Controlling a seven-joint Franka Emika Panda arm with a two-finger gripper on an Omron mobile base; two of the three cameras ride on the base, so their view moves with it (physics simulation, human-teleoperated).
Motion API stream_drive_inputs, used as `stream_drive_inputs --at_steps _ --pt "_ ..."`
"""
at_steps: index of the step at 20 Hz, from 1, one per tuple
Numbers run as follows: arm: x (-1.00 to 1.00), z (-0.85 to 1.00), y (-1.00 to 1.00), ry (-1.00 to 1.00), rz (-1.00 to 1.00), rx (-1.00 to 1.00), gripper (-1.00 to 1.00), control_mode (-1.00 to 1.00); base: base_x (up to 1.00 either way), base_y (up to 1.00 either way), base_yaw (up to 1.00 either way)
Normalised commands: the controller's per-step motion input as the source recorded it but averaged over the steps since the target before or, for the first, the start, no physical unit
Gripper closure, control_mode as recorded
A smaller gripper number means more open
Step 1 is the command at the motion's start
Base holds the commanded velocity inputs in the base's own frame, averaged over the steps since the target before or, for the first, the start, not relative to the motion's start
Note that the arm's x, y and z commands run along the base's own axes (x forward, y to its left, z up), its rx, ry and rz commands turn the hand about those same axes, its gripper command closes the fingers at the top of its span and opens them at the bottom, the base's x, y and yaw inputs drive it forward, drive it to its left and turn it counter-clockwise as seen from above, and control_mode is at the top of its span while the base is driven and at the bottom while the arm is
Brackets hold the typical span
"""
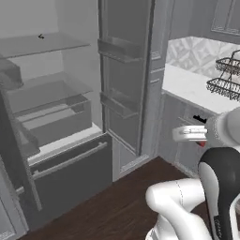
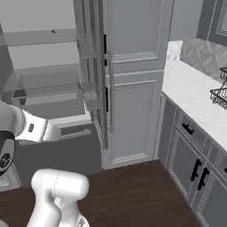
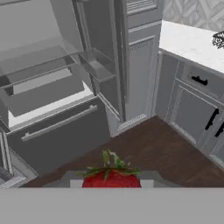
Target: Take the strawberry from the fridge and place it on top of the pancake, located on the dining counter.
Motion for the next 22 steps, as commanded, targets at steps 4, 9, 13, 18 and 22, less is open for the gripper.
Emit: stream_drive_inputs --at_steps 4,9,13,18,22 --pt "0.0 0.0 0.0 0.0 0.0 0.0 1.0 1.0 0.0 0.0 -1.0" --pt "0.0 0.0 0.0 0.0 0.0 0.0 1.0 1.0 0.0 0.0 -1.0" --pt "0.0 0.0 0.0 0.0 0.0 0.0 1.0 1.0 0.0 0.0 -1.0" --pt "0.0 0.0 0.0 0.0 0.0 0.0 1.0 1.0 0.0 0.0 -1.0" --pt "0.0 0.0 0.0 0.0 0.0 0.0 1.0 1.0 0.0 0.0 -1.0"
